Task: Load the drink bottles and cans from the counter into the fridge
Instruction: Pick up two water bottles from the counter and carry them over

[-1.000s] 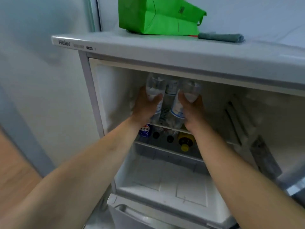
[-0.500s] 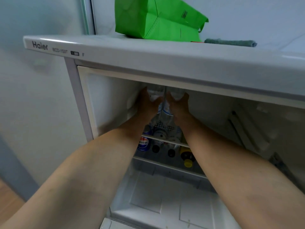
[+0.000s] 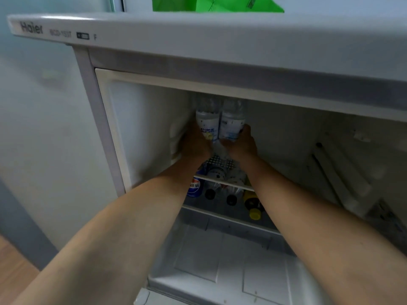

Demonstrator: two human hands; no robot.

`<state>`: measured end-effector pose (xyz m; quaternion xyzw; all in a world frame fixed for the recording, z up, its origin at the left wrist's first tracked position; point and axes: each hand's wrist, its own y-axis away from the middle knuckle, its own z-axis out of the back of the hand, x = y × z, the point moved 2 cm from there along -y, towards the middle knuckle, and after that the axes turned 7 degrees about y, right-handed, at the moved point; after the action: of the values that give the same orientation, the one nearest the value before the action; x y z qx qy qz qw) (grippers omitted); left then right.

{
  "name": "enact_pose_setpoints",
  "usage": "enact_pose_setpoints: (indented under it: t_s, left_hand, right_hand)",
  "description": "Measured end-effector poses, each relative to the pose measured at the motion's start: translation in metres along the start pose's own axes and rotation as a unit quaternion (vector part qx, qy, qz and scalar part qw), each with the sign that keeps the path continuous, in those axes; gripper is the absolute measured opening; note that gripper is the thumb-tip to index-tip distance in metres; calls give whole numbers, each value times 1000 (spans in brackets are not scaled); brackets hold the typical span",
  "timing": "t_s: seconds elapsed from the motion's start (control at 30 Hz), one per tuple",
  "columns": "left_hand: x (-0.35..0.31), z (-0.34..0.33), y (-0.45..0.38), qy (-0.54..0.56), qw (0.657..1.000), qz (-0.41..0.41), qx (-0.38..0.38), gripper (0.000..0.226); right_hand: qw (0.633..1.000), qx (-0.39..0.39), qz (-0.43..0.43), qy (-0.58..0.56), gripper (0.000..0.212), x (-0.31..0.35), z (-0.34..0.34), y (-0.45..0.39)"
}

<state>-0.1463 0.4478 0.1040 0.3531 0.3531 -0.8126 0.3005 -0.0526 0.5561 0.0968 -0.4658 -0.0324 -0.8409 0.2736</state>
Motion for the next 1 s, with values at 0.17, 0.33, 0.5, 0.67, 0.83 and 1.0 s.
enact_pose_setpoints:
  t_s: [0.17,0.33,0.5,0.67,0.83,1.0]
  left_hand:
    - [1,-5,-13,30,999,16,10,63]
    - [2,-12,-22,26,999,37,12,67]
    - [3,-22,-34,44,998,50,-12,51]
    - [8,-34,-25,25,999,44,18,59]
    - [10,-34,-15,-9,997,38,73,64]
    - [7,-26,-1,17,993,55,105,51]
  right_hand:
    - [1000,10,-17,-3,80,3,-6,-12]
    - [1000,16,-15,-9,80,2,-8,-21]
    - [999,19,-7,-32,84,0,-13,-35]
    - [999,30,-4,-39,86,-1,-14,-42]
    - [998,51,-8,35,69,-7,-11,-40]
    - [998,15,-51,25,72,-11,-5,-28]
